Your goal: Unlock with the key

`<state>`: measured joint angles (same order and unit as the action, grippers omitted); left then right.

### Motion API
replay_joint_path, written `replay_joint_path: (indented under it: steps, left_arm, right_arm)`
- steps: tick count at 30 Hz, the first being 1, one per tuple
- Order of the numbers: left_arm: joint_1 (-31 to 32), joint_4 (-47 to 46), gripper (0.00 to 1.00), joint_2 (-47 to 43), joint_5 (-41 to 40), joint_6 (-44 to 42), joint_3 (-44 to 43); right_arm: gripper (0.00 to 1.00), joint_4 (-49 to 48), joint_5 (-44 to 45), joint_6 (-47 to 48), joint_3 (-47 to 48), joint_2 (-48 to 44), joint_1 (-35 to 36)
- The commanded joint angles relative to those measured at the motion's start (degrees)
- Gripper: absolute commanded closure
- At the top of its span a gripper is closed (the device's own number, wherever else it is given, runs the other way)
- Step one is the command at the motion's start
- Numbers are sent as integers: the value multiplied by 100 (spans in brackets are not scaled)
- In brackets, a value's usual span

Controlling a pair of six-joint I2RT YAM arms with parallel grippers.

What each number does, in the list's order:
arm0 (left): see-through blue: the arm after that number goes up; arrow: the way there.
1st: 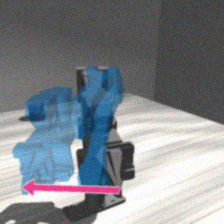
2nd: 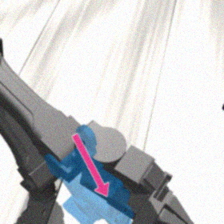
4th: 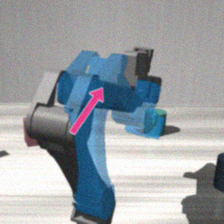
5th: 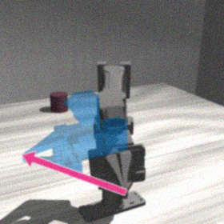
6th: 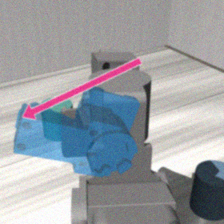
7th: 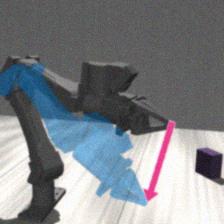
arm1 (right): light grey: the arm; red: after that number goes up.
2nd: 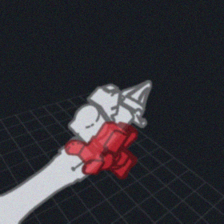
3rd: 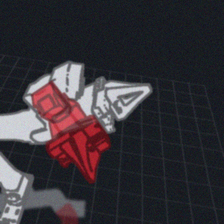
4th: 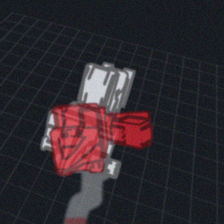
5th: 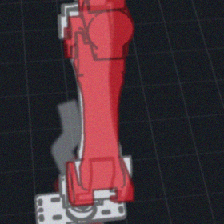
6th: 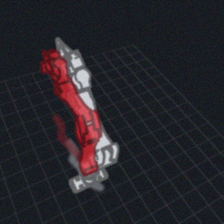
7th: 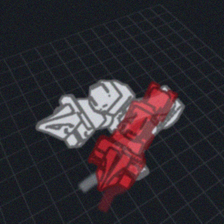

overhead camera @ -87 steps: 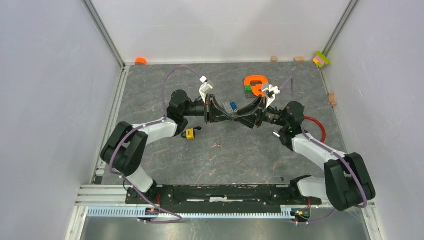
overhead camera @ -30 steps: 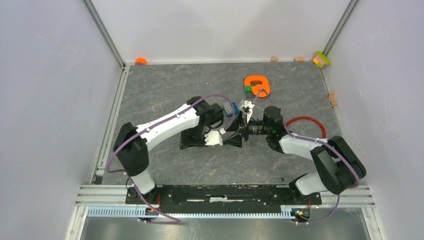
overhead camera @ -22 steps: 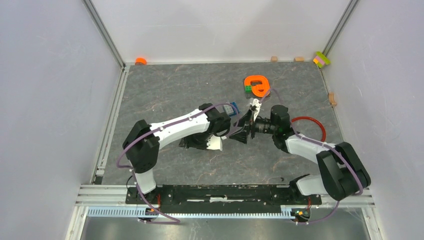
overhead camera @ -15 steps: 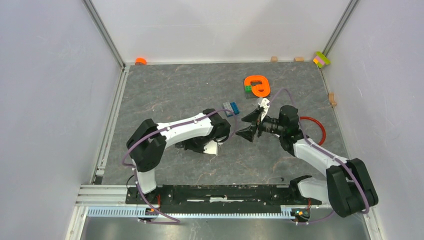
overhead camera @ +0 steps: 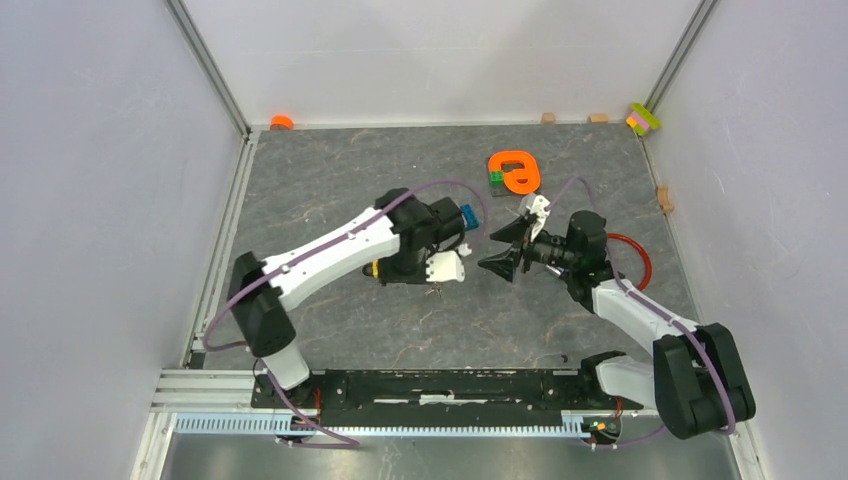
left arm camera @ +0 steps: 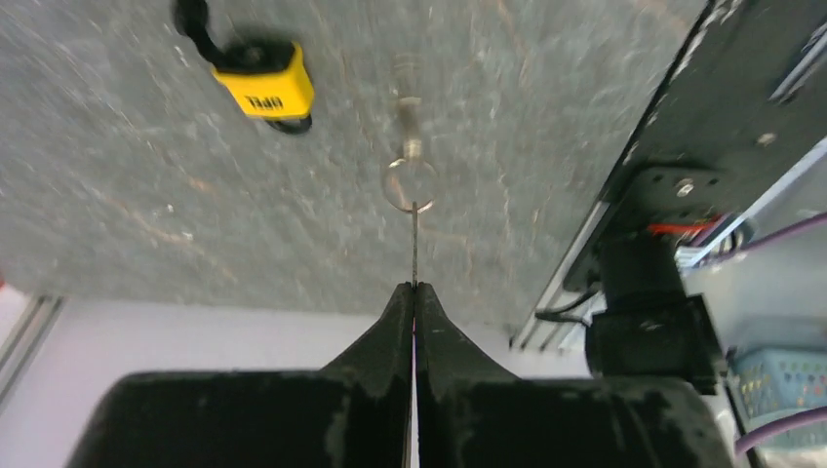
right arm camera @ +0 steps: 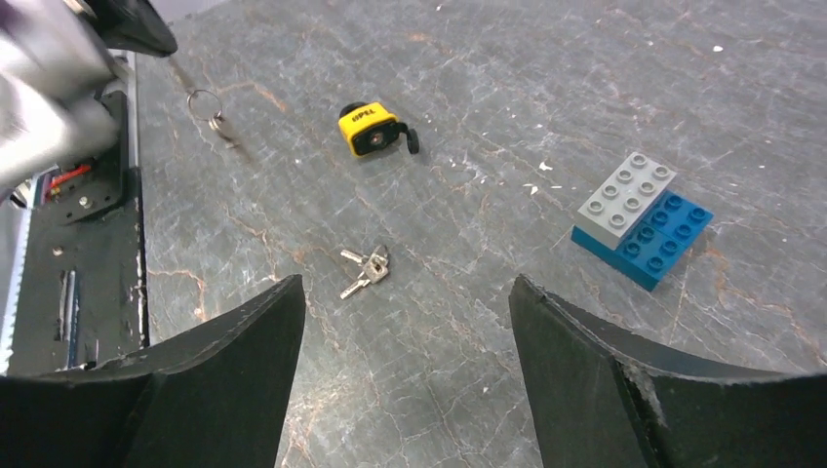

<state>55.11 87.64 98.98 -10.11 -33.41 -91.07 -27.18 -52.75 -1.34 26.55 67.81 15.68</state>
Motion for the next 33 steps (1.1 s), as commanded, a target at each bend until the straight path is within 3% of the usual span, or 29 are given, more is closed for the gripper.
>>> replay_joint_path:
  steps: [1,6,8,10,17,22,28,33]
  left_arm:
    - [-180,-671,98,-574,1480,-265,-388]
    - [-501,-1907,98,-1025,2839,-259,-100]
    - [-631,-2667,98,-1214,3616,-148,212]
    - [-655,-3080,98,-1263,3894,-17,366]
    - [-660,-4000,98,-1348,4315,369,741]
    - [-660,-4079,98,-1387,4323,415,821]
    - [-660,-4149,98,-1404,4067,420,931]
    - [-651,-4137,98,-1408,4010,399,967]
  right_arm:
    - [19,-928,-436,-567,-158,-308,-348]
    - [24,-1412,-866,-944,-114,-383,-394]
    - [26,-602,-961,-302,402,-384,-88]
    - [27,-388,-956,-123,649,-359,159]
    - [41,241,-1021,385,1203,39,822]
    - [51,684,-1038,757,1265,219,1085]
    - [52,921,-1211,882,1241,232,1093]
    - [50,1034,-790,895,1328,103,1084]
